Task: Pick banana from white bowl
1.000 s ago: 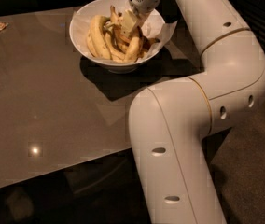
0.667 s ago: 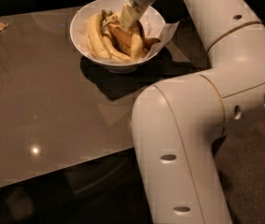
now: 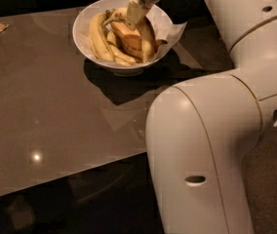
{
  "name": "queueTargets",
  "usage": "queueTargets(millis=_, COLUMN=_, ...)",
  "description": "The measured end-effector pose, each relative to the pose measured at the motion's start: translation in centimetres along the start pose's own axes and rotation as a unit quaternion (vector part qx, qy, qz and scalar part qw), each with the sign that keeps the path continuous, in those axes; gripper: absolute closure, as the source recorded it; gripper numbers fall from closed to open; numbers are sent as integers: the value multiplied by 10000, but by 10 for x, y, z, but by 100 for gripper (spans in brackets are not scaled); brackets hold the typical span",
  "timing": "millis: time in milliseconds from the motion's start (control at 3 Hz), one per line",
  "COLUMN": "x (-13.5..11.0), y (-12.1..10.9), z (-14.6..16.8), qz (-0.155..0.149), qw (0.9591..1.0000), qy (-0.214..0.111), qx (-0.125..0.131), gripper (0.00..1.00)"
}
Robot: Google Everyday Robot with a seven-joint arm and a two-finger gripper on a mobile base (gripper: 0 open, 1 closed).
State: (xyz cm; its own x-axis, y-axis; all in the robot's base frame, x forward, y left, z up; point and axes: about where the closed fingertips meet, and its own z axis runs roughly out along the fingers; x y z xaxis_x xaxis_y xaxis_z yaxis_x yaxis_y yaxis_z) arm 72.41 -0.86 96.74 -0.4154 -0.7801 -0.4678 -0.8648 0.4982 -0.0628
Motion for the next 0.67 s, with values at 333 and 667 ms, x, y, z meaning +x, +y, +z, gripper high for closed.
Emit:
queueTargets(millis=333, x=-8, y=12, z=-7, qz=-103, qw=9999, qy=63, qx=57, gripper=100)
queueTargets(millis=667, x=-3, y=41, z=-17, qz=-109, qw=9993, qy=336, qx=146, gripper=100)
